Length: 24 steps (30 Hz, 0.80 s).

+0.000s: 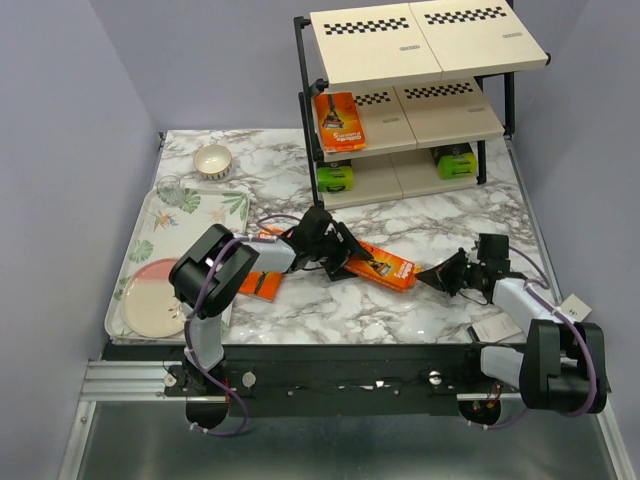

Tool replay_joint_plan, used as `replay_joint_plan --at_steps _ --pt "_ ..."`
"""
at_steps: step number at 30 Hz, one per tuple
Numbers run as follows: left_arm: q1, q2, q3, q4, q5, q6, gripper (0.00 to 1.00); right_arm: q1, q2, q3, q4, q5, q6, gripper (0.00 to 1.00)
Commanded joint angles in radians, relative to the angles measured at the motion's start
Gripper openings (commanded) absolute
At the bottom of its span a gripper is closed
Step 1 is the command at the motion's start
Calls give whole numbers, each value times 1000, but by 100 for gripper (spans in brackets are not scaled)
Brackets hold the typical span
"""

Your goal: Place and organize the shaving razors onto the shelf

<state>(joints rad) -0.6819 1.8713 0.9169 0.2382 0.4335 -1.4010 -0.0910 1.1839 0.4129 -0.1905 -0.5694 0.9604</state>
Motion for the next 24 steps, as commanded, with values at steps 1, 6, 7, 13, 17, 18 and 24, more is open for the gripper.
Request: replay_joint_plan --at_steps 1,6,7,13,17,18,24 --pt "4 43 30 45 -19 -7 72 17 -38 -5 -30 0 -28 1" --pt "30 -9 -25 78 27 36 50 56 -63 -3 -40 3 -86 1" --pt "36 -23 -41 94 33 48 44 59 -63 -3 -38 2 -95 1" --pt "125 -84 -161 341 192 160 40 60 -58 12 -12 -139 -236 23" --pt "206 -84 -174 453 361 203 40 59 -55 14 84 -390 -305 51" --pt "219 -84 -173 475 416 189 40 59 -52 1 127 -433 -295 65" --pt "234 -97 -162 621 527 131 40 59 34 -14 307 -512 -235 80"
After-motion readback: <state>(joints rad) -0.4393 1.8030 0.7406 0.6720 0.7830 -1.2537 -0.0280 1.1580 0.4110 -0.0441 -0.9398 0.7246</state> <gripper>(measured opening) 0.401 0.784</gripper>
